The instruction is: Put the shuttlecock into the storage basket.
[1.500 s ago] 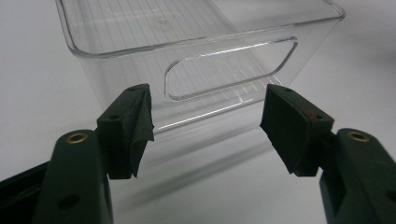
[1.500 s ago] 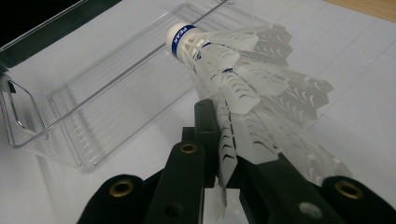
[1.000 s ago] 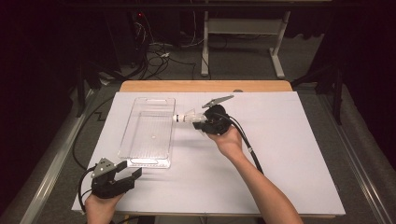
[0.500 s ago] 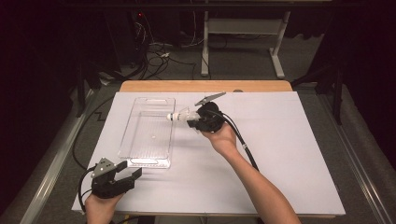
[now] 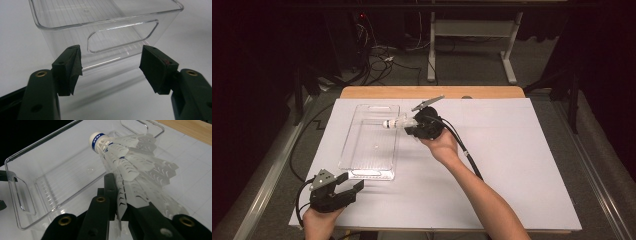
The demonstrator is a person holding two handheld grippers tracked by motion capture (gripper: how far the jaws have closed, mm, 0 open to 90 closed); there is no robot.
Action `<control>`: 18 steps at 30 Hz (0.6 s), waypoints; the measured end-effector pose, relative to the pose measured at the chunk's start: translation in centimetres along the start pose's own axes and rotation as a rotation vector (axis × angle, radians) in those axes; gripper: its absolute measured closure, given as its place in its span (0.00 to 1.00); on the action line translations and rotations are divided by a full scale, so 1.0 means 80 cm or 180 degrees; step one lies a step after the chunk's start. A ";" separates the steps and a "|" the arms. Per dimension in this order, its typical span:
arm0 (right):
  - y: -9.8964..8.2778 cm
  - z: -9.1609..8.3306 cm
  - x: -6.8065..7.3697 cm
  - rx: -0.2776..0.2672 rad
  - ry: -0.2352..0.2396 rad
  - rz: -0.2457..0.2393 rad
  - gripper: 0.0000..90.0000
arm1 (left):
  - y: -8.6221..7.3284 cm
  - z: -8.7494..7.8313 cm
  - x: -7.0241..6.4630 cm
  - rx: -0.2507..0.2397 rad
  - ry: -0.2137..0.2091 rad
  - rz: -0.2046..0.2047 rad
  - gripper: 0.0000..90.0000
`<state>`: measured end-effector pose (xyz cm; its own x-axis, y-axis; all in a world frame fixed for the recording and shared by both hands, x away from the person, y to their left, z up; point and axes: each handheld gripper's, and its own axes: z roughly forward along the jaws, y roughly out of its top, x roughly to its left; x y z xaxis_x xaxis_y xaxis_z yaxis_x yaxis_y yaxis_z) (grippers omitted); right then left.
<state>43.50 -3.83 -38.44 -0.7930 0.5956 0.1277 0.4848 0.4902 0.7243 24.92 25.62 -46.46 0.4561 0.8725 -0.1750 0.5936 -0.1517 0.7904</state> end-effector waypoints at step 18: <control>0.018 0.015 0.011 0.0017 0.0019 -0.0037 0.99 | 0.000 0.000 0.000 0.0006 -0.0008 0.0015 0.38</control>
<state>43.93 -1.86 -38.10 -0.8007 0.5862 0.1234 0.4776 0.5004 0.7221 24.93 25.62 -46.45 0.4604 0.8707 -0.1728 0.5927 -0.1566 0.7900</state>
